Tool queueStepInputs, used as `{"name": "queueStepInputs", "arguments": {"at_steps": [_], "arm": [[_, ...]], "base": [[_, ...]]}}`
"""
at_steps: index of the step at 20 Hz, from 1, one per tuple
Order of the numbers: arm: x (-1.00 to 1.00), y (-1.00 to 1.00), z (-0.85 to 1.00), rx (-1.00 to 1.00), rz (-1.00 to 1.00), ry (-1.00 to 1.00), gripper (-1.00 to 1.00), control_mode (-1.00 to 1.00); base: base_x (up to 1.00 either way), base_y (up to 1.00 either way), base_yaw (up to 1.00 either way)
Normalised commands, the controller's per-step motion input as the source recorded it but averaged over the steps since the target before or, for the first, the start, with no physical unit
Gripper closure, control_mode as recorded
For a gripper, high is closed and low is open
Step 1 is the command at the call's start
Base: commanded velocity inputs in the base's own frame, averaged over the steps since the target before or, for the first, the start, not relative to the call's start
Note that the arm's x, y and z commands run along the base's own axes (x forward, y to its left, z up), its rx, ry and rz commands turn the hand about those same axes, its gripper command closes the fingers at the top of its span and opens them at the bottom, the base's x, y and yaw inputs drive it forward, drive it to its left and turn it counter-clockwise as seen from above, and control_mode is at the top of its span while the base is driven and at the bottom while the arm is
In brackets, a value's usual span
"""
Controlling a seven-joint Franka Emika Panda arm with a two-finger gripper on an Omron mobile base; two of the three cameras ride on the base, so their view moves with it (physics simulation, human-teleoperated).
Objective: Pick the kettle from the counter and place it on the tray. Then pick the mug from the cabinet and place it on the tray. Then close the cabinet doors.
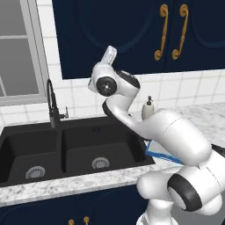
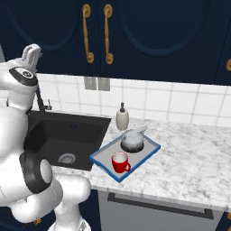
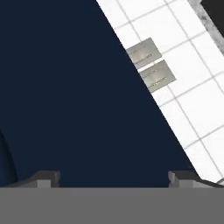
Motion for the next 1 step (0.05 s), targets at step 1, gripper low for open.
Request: {"name": "queueStepInputs", "arguments": {"at_steps": [1], "arm": [[0.76,-0.49,0.0,0.03,0.26,-0.04,-1.0,-1.0]], "base": [[0.0,0.0,0.0]]}}
